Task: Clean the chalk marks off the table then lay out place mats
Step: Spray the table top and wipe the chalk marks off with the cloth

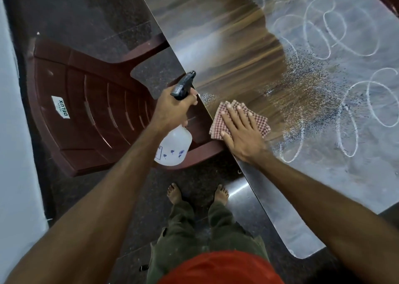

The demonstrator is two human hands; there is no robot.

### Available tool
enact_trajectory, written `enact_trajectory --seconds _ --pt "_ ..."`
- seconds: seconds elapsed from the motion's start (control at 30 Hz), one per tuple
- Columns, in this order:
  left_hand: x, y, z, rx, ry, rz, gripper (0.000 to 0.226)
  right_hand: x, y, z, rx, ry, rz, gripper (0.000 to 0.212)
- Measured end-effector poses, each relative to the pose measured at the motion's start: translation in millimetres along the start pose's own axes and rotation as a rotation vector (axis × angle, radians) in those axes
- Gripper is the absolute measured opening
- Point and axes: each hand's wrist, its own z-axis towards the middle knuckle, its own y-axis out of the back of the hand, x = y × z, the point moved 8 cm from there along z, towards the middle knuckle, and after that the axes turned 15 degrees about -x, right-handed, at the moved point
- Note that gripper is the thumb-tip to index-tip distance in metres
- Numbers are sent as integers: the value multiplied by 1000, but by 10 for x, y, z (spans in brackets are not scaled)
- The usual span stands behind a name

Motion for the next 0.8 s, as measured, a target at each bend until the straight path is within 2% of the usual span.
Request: enact_trajectory --seconds 0.07,0.13,0.27,0.43,0.63,0.7,0.8 --pt "3 35 32 8 4 -2 9 -105 26 -135 8 -19 -17 67" --pt "20 72 79 9 9 -7 8 -249 31 -36 3 -117 -20 69" --pt "45 78 149 22 14 -17 8 -343 18 648 -39 -291 -12 66" --pt "103 91 226 40 2 -7 9 185 -119 1199 -29 -214 -17 64" --pt "121 55 312 69 29 2 8 259 -122 607 -20 -89 -21 62" --pt "110 45 317 66 29 -1 10 -4 -113 314 -4 -141 -10 63" --pt "49 -37 295 96 14 -8 9 -642 15 197 -30 -345 -19 65"
